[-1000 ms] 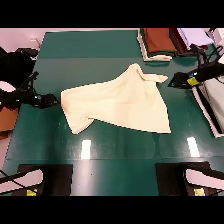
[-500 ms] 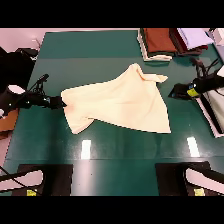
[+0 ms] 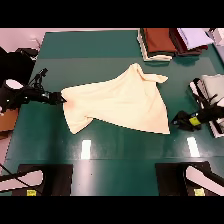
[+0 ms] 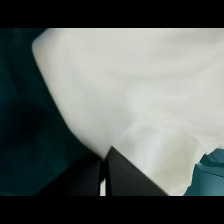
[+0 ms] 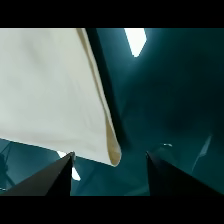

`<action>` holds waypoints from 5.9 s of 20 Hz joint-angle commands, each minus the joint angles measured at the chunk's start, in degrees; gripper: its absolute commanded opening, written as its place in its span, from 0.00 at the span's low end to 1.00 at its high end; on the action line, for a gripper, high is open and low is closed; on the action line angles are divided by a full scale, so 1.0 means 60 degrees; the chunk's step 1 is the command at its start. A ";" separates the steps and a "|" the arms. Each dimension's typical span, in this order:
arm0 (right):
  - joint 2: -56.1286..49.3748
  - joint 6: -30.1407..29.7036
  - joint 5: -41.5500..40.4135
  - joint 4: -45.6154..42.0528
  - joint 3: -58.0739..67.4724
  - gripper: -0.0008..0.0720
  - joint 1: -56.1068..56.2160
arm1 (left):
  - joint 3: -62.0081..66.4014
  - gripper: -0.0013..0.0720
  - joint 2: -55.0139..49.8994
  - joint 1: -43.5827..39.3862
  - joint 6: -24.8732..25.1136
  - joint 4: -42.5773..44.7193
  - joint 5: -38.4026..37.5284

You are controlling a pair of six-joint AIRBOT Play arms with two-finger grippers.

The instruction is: Fold the shirts.

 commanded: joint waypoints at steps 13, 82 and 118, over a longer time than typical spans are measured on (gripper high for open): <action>0.1432 -0.0288 -0.2033 0.1304 0.0339 0.04 0.2051 | 0.0852 0.05 0.2033 -0.0004 -0.1002 -0.0106 -0.0073; 0.1016 0.0386 -0.1464 -0.0681 0.3781 0.77 0.2787 | -0.4940 0.70 0.4663 -0.0645 -0.4827 0.3537 -0.2473; 0.1956 -0.0525 0.0036 -0.0423 -0.1628 0.04 0.0149 | -0.4218 0.04 0.5413 -0.0645 -0.3319 0.1661 -0.2386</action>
